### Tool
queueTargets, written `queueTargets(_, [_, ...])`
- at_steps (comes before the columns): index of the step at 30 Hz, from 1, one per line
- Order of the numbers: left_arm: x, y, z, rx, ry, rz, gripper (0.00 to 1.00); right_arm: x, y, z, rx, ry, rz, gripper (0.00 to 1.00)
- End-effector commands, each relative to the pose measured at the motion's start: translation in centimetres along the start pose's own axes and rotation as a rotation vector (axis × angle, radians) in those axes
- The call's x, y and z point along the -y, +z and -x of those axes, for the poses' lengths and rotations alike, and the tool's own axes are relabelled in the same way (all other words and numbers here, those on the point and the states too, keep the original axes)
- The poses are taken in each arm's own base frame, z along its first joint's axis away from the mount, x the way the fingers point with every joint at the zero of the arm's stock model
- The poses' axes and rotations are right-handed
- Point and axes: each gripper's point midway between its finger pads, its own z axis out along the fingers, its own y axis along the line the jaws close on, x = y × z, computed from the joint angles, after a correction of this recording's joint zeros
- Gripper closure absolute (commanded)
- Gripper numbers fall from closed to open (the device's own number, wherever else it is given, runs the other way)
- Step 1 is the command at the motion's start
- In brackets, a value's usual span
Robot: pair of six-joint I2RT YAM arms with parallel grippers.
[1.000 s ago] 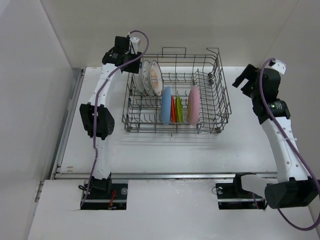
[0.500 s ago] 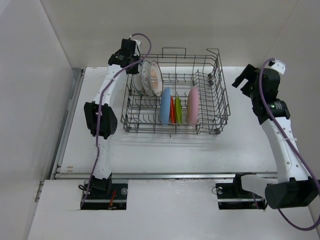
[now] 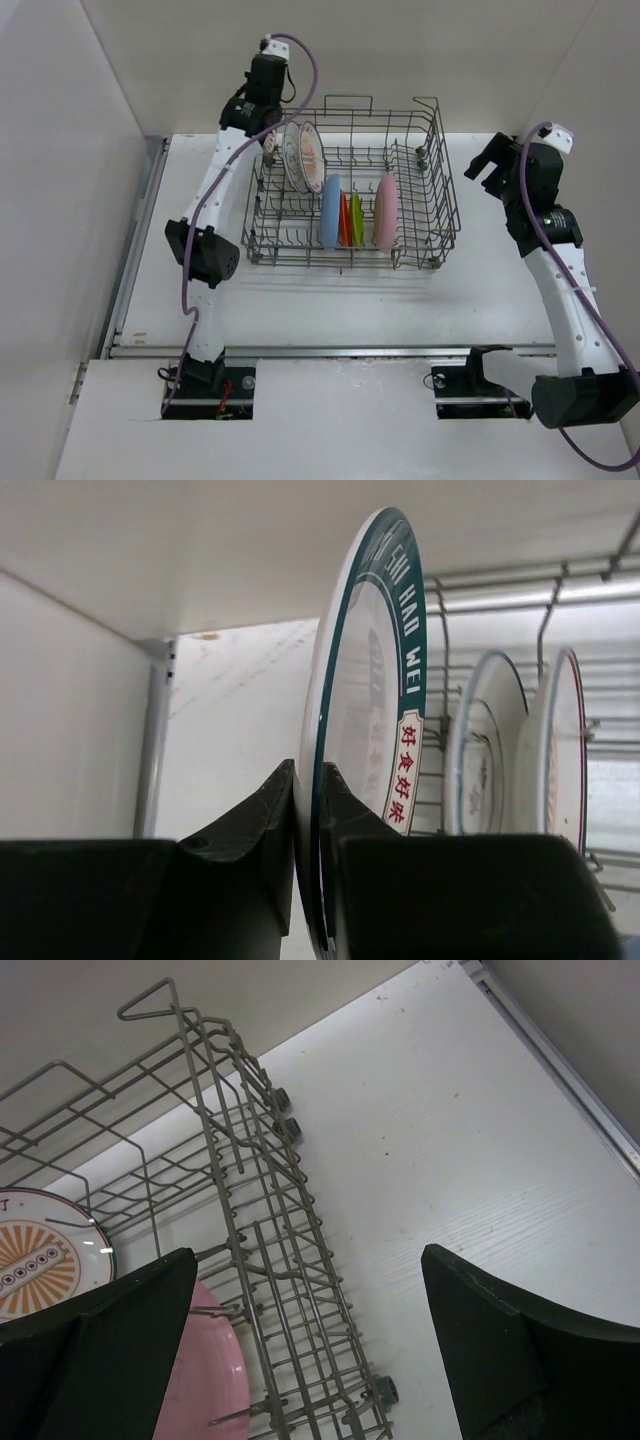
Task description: Unload the plates from the dish rack
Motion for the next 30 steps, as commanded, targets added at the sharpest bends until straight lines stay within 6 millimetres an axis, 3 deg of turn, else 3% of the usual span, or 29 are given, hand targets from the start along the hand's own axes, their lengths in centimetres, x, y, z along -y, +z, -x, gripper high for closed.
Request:
queueTargets(1, [-11.0, -6.7, 6.8, 0.196, -0.222, 0.176, 1.0, -0.8, -0.7, 0.9, 0.039, 0.002, 0.042, 0.0])
queueTargets(5, [-12.4, -6.8, 3.1, 0.067, -0.364, 0.0, 1.0, -1.8, -0.2, -0.2, -0.003, -0.008, 0.082, 0.01])
queueTargets(6, [-12.1, -5.4, 0.5, -0.008, -0.374, -0.025, 1.0, -2.1, -0.1, -0.1, -0.008, -0.009, 0.091, 0.01])
queueTargets(7, [-11.1, -6.0, -0.1, -0.029, -0.402, -0.141, 1.0, -2.2, -0.1, -0.2, -0.012, -0.009, 0.1, 0.01])
queueTargets(8, [-13.0, -5.0, -2.0, -0.072, -0.49, -0.148, 1.0, -2.4, 0.1, -0.3, -0.017, -0.018, 0.111, 0.01])
queueTargets(9, [-12.6, -3.4, -5.3, -0.158, -0.546, -0.182, 1.0, -2.8, 0.0, -0.5, -0.021, -0.021, 0.12, 0.01])
queueTargets(11, [-13.1, -2.0, -9.0, -0.245, -0.688, -0.333, 1.0, -3.5, 0.1, -0.4, -0.026, -0.028, 0.155, 0.01])
queueTargets(12, [-13.3, -1.7, -9.1, -0.24, -0.705, -0.395, 1.0, -3.7, 0.1, -0.5, -0.03, -0.029, 0.164, 0.01])
queueTargets(15, [-10.8, -1.1, -14.3, -0.4, -0.699, -0.583, 1.0, -4.4, 0.2, -0.9, -0.043, -0.041, 0.194, 0.01])
queueTargets(16, [-10.3, -1.1, -15.1, -0.403, -0.609, -0.647, 1.0, -4.9, 0.1, -0.9, -0.039, -0.042, 0.207, 0.01])
queueTargets(18, [-8.4, -1.4, -17.6, -0.512, -0.601, -0.765, 1.0, -5.6, 0.1, -0.8, -0.039, -0.043, 0.23, 0.01])
queueTargets(23, [-8.1, 1.1, -23.4, -0.65, -0.586, -0.751, 1.0, -6.2, -0.2, -1.1, -0.046, -0.049, 0.248, 0.01])
queueTargets(24, [-8.3, 1.7, -24.7, -0.673, -0.592, -0.731, 0.9, -6.2, -0.2, -1.1, -0.046, -0.049, 0.248, 0.01])
queueTargets(25, [-8.8, 2.1, -25.8, -0.701, -0.578, -0.677, 0.88, -6.6, -0.3, -1.3, -0.05, -0.052, 0.258, 0.01])
queueTargets(30, [-9.0, 3.4, -30.5, -0.815, -0.581, -0.553, 0.88, -6.7, -0.3, -1.9, -0.061, -0.058, 0.262, 0.01])
